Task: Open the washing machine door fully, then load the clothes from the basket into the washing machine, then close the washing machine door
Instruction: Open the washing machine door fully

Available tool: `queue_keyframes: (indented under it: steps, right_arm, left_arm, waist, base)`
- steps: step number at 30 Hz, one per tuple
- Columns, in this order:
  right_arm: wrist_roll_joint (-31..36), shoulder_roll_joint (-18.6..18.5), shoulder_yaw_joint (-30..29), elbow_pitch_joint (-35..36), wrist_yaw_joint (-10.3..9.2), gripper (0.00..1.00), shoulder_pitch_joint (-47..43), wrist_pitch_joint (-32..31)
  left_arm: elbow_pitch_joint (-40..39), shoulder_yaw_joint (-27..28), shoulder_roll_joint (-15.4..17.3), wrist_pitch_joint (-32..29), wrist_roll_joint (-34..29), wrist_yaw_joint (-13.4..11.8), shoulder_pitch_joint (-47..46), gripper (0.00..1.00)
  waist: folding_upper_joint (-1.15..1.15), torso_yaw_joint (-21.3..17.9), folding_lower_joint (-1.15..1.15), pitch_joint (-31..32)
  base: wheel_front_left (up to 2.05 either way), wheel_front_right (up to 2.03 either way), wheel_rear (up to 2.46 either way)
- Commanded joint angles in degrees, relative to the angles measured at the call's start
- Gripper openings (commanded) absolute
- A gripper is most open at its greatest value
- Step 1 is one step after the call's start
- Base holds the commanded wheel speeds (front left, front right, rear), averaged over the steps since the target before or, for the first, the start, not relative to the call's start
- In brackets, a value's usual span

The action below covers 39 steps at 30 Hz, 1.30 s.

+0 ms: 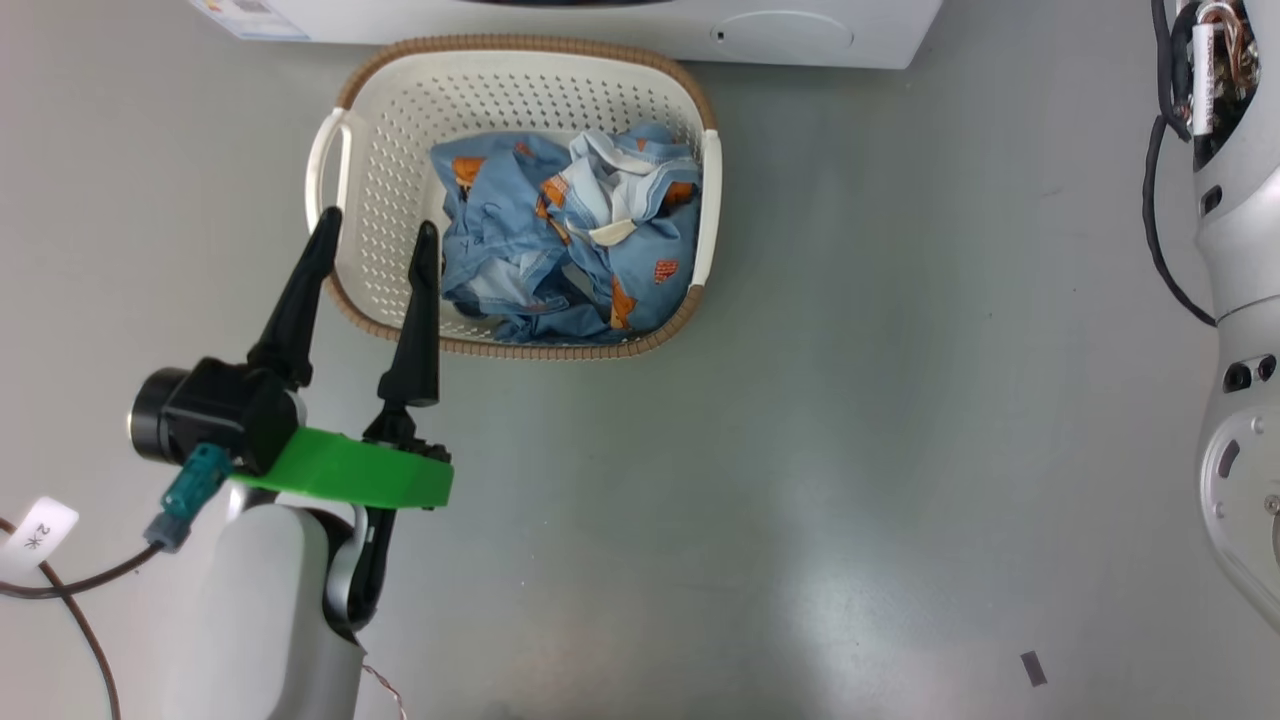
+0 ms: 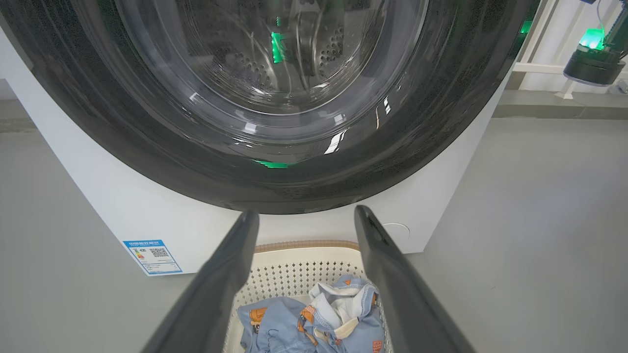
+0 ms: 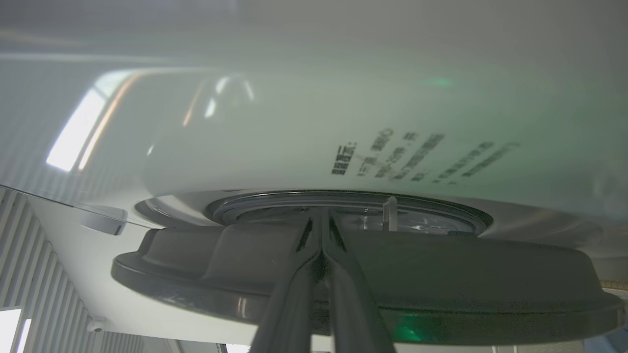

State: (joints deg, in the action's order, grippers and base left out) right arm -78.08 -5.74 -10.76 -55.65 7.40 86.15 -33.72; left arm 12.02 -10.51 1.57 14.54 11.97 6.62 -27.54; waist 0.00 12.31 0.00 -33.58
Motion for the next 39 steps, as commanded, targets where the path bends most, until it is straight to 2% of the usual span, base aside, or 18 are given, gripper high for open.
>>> queue_keyframes:
  steps: [1,12,22,29,39]
  right_arm:
    - [0.96,1.39,0.77,0.76,0.09,0.00,2.34,-0.52]
    - [2.68,1.48,1.76,-1.66,0.09,0.00,4.81,-1.69]
    - [3.16,1.29,2.56,-2.12,0.09,0.00,3.03,-6.01]
    - [3.05,1.28,3.18,0.05,0.09,0.00,-0.65,-9.63]
    - [1.72,1.84,3.80,7.00,0.09,0.00,-9.66,-15.28]
  left_arm:
    - [-1.49,1.57,1.31,0.46,0.40,-0.71,-0.59,1.00]
    - [-1.09,1.38,1.31,0.46,0.90,-1.16,-1.05,1.00]
    - [-0.61,1.41,1.31,0.46,1.07,-1.53,-1.02,1.00]
    - [-0.28,1.52,1.31,0.46,0.91,-1.72,-0.64,1.00]
    - [0.58,1.18,1.31,0.46,1.24,-2.06,0.86,1.00]
  waist:
    - [0.00,0.42,0.00,-0.69]
    - [0.00,0.62,0.00,-1.14]
    - [0.00,0.74,0.00,-0.64]
    - [0.00,0.60,0.00,0.40]
    - [0.00,0.30,0.00,3.51]
  base:
    - [0.00,0.00,0.00]
    - [0.00,0.00,0.00]
    - [0.00,0.00,0.00]
    - [0.00,0.00,0.00]
    - [0.00,0.00,0.00]
